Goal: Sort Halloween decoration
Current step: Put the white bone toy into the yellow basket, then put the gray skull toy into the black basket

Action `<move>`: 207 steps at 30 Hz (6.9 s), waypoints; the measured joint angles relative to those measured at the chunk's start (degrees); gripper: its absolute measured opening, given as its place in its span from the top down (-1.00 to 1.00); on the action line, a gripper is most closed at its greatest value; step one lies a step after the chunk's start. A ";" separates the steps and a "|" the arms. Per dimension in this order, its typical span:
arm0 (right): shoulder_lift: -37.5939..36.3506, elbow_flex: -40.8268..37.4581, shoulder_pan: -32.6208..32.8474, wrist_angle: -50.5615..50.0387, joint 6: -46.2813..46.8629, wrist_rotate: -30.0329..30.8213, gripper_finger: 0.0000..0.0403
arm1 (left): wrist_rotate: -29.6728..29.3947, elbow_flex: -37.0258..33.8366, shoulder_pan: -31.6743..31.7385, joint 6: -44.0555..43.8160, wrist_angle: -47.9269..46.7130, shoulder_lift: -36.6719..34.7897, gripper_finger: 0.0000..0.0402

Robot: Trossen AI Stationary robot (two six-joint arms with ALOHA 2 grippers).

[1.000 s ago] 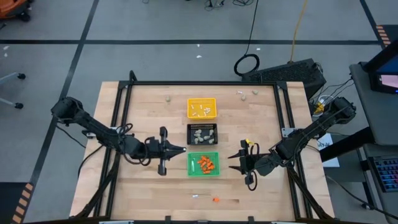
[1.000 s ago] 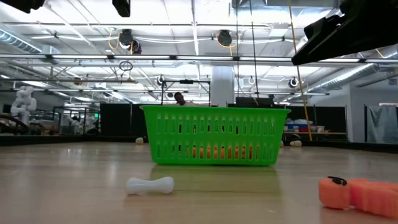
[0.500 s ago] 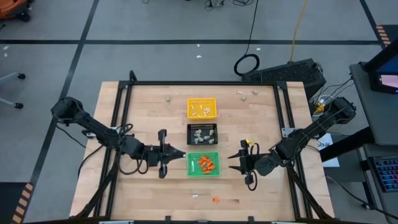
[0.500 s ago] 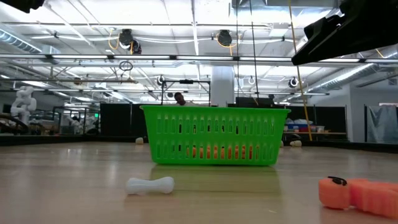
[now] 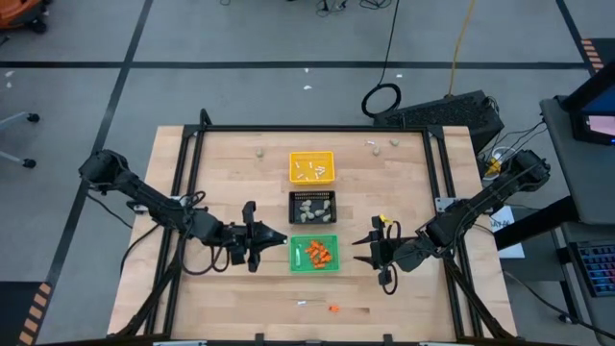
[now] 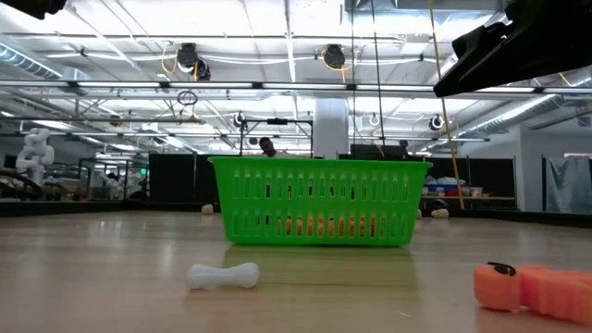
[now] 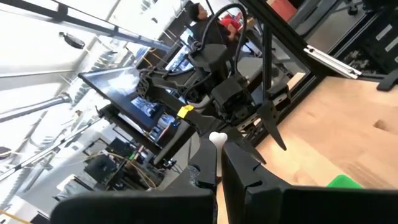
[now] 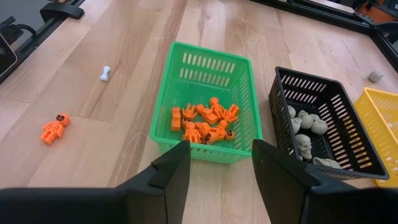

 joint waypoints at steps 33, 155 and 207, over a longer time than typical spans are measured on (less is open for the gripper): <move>0.00 0.00 0.02 0.02 0.41 0.00 0.22 | -14.55 0.04 3.25 -57.56 -5.03 0.02 0.99; 17.15 8.96 -74.72 -12.47 1.37 -18.08 -0.45 | -8.31 19.76 17.94 -52.30 -36.83 14.75 0.44; 23.32 2.64 -76.59 -1.22 8.58 -16.35 0.22 | -7.98 19.78 17.18 -51.34 -36.81 14.75 0.44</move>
